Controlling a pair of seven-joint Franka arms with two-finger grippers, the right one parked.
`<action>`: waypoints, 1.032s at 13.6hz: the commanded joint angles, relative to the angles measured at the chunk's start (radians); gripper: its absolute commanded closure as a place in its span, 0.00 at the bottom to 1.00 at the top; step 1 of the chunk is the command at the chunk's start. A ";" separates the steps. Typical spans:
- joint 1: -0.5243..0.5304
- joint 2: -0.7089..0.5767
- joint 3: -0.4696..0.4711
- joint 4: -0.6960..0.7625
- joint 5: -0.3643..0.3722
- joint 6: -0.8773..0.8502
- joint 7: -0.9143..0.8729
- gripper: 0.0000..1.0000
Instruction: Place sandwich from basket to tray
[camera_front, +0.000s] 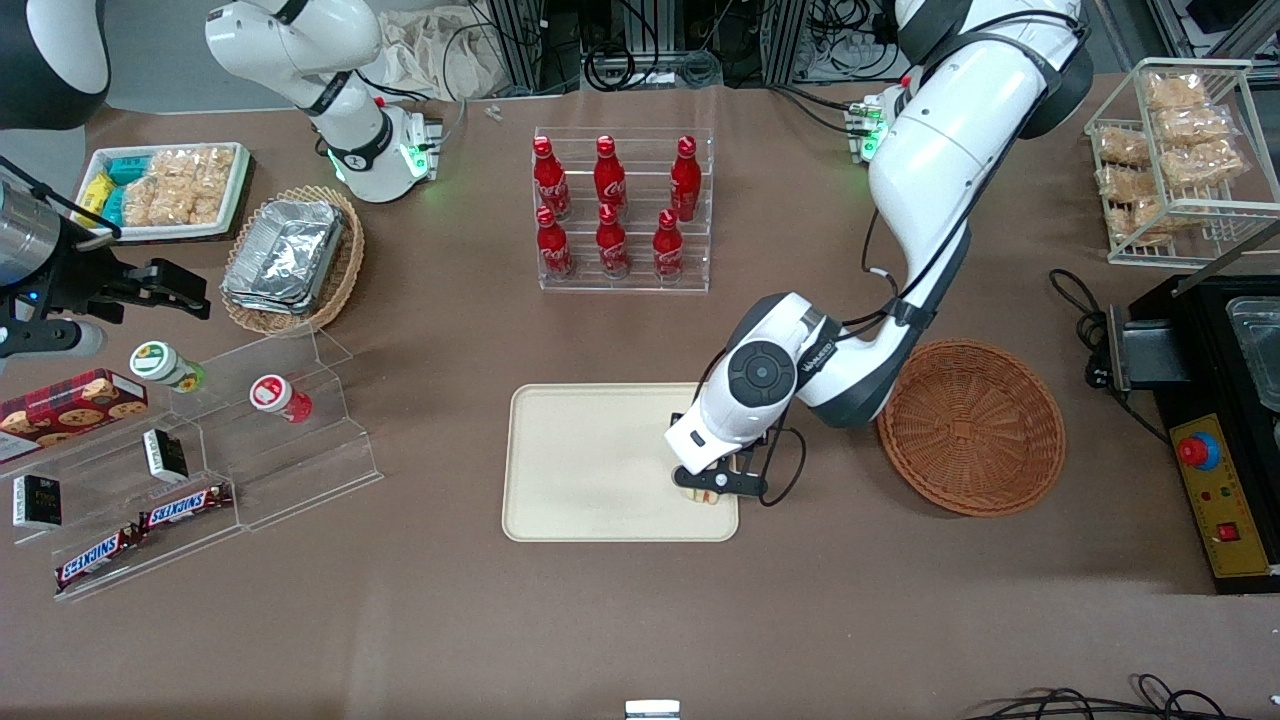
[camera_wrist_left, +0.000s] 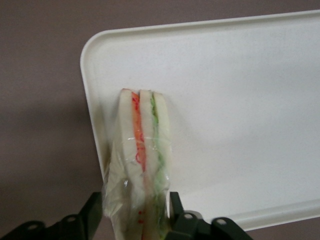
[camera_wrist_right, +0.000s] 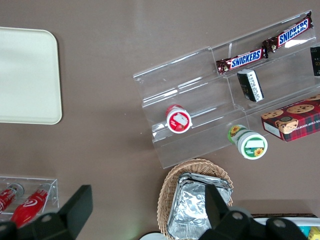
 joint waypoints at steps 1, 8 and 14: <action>0.015 -0.087 0.003 -0.010 -0.028 -0.066 0.006 0.01; 0.208 -0.417 0.004 -0.022 -0.063 -0.477 0.131 0.01; 0.505 -0.584 0.007 -0.071 -0.222 -0.526 0.381 0.01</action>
